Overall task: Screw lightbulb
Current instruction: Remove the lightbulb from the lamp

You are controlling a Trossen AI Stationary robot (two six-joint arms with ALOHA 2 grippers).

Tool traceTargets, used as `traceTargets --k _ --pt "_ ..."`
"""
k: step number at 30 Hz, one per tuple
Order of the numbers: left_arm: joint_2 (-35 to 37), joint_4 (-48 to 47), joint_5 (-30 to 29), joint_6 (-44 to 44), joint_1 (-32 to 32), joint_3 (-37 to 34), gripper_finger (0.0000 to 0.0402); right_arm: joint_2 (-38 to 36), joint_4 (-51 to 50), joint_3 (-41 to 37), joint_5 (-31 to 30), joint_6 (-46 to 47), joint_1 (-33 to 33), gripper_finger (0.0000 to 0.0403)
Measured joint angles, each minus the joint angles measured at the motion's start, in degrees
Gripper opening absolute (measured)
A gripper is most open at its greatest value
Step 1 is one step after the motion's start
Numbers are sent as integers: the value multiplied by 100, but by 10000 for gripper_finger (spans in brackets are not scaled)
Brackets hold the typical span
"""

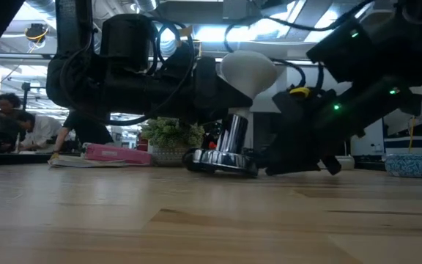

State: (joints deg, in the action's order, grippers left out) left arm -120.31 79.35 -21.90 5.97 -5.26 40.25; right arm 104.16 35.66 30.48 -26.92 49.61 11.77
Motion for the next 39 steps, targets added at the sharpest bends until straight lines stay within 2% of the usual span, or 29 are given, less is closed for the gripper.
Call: traceTargets --k 7,10,14,23,29,31,36,39 --pt "-1 -6 -42 -14 9 0 153 4 44 282 -266 105 464 143" --pt "-8 -46 -43 -13 4 -2 153 4 47 437 -410 -275 537 143" --pt "-13 -48 -37 -19 -3 -4 153 -92 -65 476 -961 -801 515 143" --pt "-13 -52 -35 -17 -11 -4 153 -1008 -1833 476 -1949 -1562 514 143" --pt "-17 -41 -29 -4 -11 -4 153 -1118 -2223 476 -2832 -2843 497 143" --pt "-17 -38 -27 -2 -11 -4 153 -1030 -2227 476 -2742 -3228 420 143" --pt "-17 -37 -20 -2 -14 -7 153 -704 -2223 476 -2036 -3665 49 143" --pt "-17 -36 -25 -2 -33 -7 153 -551 -2213 472 -1975 -3711 -169 143"
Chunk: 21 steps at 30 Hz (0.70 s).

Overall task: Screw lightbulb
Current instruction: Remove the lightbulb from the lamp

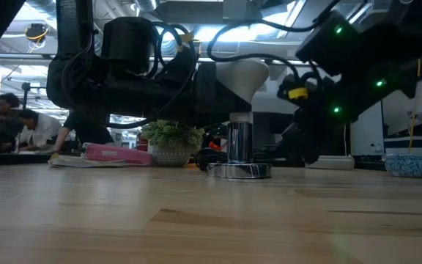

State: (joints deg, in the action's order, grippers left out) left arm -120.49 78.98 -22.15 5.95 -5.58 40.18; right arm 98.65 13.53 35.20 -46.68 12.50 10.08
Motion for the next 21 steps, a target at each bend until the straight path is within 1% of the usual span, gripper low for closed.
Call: traceTargets --k 3,8,10,12,15,17,21 --pt "0 1 0 1 -1 0 153 75 41 0 101 -12 -173 143" --pt "0 2 2 1 0 0 153 99 441 -2 854 -383 -313 143" --pt "0 2 4 1 0 0 153 99 658 -2 846 -560 -341 143" --pt "0 2 4 1 -2 0 153 99 810 -2 716 -699 -390 143" --pt "0 2 5 1 -2 0 153 99 845 -2 702 -824 -542 143" --pt "0 2 7 1 -2 0 153 99 846 -2 858 -832 -656 143" --pt "0 2 7 1 -2 0 153 99 858 -2 1401 -833 -879 143"
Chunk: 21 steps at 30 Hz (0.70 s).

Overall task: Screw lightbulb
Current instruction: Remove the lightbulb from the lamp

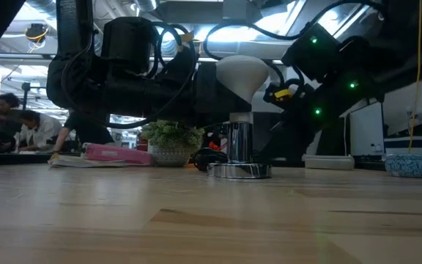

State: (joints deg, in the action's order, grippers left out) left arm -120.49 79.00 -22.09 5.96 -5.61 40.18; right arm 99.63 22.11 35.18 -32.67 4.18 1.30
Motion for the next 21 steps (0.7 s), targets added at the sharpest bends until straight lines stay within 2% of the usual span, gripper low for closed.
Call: traceTargets --k 6,14,16,21 --pt "0 0 0 0 -2 0 153 0 4 0 391 1 -107 120" --pt "0 0 0 -1 -2 0 153 0 -15 0 431 -4 -94 15" --pt "0 0 0 0 -2 0 153 0 -84 0 431 37 -91 13" --pt "0 2 0 0 -2 0 153 -2 -683 10 431 878 -85 35"
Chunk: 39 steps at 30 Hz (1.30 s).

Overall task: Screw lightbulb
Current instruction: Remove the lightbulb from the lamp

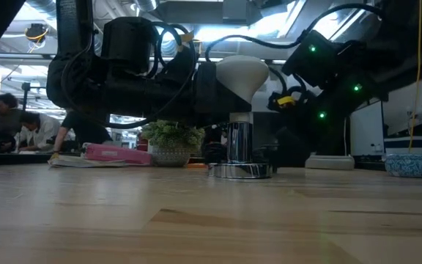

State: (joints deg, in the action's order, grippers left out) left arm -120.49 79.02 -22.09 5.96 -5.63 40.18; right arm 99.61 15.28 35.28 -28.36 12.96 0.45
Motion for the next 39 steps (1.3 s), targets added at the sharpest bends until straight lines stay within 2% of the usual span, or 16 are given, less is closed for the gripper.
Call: traceTargets --k 7,13,20,29,39 --pt "0 -2 0 -4 2 0 153 -24 -689 17 -25 559 372 8" --pt "0 0 -15 -43 0 0 153 -22 -816 10 -57 1301 972 20" --pt "0 7 -62 -63 -2 0 153 -13 -894 3 -8 2182 1697 8" --pt "0 13 -120 -70 0 -2 153 -7 -753 19 39 3176 2419 15" --pt "-1 98 -300 -114 16 -9 153 31 -821 727 525 2980 2708 15"
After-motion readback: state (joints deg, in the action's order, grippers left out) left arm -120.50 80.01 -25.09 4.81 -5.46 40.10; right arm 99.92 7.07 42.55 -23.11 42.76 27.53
